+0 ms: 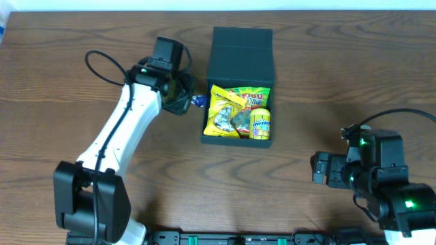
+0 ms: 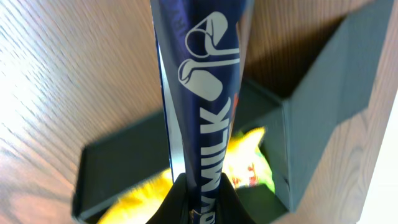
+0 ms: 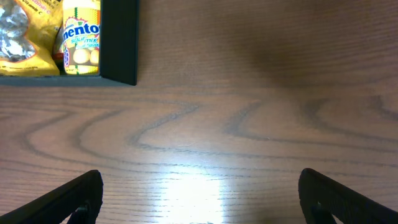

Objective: Pack container
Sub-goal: 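Grasp the blue Dairy Milk bar with the left gripper and lift, then lower the Dairy Milk bar into the box and release it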

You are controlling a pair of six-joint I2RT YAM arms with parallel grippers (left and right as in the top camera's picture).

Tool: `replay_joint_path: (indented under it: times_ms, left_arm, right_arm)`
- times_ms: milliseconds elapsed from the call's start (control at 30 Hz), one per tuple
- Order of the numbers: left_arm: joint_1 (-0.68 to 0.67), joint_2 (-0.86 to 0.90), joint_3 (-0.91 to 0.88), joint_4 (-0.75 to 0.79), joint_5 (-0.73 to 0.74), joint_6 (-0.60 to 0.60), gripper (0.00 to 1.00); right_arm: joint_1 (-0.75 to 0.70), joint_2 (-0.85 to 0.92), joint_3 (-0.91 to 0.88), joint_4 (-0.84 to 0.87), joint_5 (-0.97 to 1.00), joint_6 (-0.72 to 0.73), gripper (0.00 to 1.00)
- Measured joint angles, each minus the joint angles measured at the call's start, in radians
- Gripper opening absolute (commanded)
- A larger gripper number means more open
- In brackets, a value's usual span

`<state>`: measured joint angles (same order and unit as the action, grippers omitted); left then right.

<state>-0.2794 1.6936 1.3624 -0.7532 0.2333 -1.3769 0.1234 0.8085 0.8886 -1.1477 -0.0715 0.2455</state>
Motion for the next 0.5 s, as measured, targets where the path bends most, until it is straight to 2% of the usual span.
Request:
replay_joint_path:
  times_ms: [333,500]
  left_arm:
    - [-0.201,0.002,0.172,0.055,-0.065,-0.102,0.06]
    - [-0.291,0.097,0.325,0.078,-0.084,-0.158,0.06]
  right_arm:
    - [0.000,0.000,0.000,0.000,0.000,0.000,0.99]
    - [0.000,0.000,0.000,0.000,0.000,0.000,0.99]
